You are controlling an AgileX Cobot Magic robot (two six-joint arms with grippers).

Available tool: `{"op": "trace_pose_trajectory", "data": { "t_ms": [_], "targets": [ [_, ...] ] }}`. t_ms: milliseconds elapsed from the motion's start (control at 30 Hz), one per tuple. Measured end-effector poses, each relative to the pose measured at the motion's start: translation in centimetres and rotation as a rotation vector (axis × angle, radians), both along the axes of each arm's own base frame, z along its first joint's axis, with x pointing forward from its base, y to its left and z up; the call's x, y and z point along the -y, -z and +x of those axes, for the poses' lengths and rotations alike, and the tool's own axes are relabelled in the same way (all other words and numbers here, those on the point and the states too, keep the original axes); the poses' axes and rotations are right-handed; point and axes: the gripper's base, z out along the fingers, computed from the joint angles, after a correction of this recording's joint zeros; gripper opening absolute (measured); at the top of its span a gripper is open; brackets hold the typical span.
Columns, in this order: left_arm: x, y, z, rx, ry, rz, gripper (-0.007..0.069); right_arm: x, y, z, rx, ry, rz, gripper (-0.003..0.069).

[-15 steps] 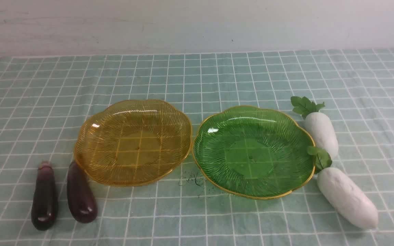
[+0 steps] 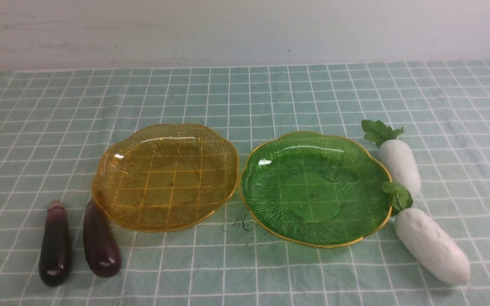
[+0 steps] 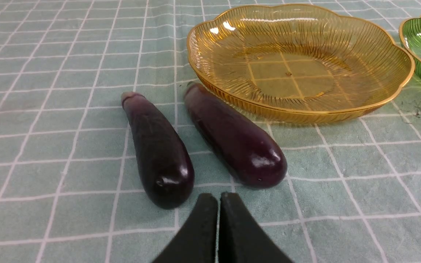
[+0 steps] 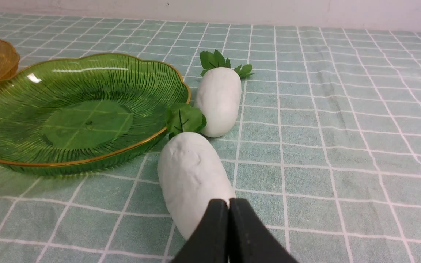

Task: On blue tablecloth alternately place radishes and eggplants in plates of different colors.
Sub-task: 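Place the white radish on the plate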

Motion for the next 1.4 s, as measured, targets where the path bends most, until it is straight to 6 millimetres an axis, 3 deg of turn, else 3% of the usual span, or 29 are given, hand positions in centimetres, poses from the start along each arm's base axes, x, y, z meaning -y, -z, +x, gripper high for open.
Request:
{"op": "trace_pose_trajectory", "data": {
  "t_ms": [1000,1133,1233,1300,1400],
  "targets": [
    [0.0,0.0,0.0,0.000,-0.001,-0.005,-0.0008,0.0,0.0,0.0,0.002,0.001,-0.007,-0.0015],
    [0.4,-0.1,0.0,-0.014,-0.013,-0.190,-0.0008,-0.2,-0.1,0.0,-0.003,0.004,0.123,-0.0015],
    [1.4,-0.3,-0.1,-0.057,-0.033,-0.607,-0.0008,-0.9,-0.2,0.0,-0.043,0.012,0.542,-0.0015],
    [1.6,-0.5,-0.1,-0.071,-0.037,-0.726,-0.0008,-1.2,-0.2,-0.1,-0.061,0.014,0.689,-0.0015],
    [2.3,-1.0,-0.2,-0.109,-0.034,-1.045,-0.0008,-1.4,-0.8,0.0,-0.057,0.014,0.926,-0.0015]
  ]
}}
